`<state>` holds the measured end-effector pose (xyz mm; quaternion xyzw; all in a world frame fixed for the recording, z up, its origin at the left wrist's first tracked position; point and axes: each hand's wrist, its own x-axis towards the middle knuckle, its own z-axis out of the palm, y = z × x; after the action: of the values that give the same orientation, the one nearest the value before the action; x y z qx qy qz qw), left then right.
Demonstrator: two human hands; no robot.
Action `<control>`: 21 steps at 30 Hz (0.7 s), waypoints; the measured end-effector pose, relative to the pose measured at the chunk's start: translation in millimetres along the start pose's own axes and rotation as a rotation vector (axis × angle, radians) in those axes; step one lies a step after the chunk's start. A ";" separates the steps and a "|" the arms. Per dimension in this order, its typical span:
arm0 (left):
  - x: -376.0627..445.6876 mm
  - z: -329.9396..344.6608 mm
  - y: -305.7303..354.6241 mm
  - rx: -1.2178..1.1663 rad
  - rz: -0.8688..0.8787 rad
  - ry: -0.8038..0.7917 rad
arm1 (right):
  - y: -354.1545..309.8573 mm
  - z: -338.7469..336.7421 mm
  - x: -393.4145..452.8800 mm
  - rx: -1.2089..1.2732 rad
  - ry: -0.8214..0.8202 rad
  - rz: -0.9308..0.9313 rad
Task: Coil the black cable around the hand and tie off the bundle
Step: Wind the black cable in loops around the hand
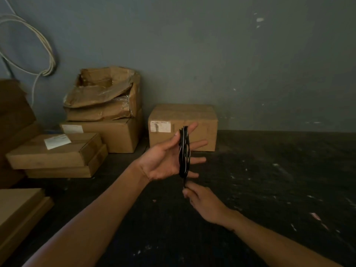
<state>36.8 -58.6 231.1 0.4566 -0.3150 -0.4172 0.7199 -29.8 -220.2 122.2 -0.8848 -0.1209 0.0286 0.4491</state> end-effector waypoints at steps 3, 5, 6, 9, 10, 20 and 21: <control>-0.5 -8.8 0.6 -0.009 0.043 0.092 | -8.3 6.9 -4.0 -0.044 -0.018 -0.027; -1.3 -13.8 -0.1 -0.011 0.063 0.143 | -13.9 10.3 -5.4 -0.098 -0.014 -0.046; -1.8 -16.1 -0.8 -0.004 0.067 0.168 | -17.1 11.4 -6.3 -0.130 -0.007 -0.062; -3.6 -24.1 -3.6 0.019 0.069 0.261 | -26.1 9.1 -10.1 -0.249 0.007 -0.117; -4.4 -27.4 -5.1 0.021 0.068 0.297 | -28.5 6.9 -11.8 -0.293 0.014 -0.130; -14.6 -48.9 -30.1 0.139 0.000 0.499 | -44.0 -25.0 -4.6 -0.374 -0.077 -0.040; -15.7 -48.3 -30.5 0.149 -0.005 0.506 | -46.0 -29.9 -2.0 -0.369 -0.087 -0.024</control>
<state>60.4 -32.7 183.3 0.5989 -0.1538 -0.2673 0.7390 -35.6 -218.1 176.7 -0.9485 -0.1540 0.0388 0.2740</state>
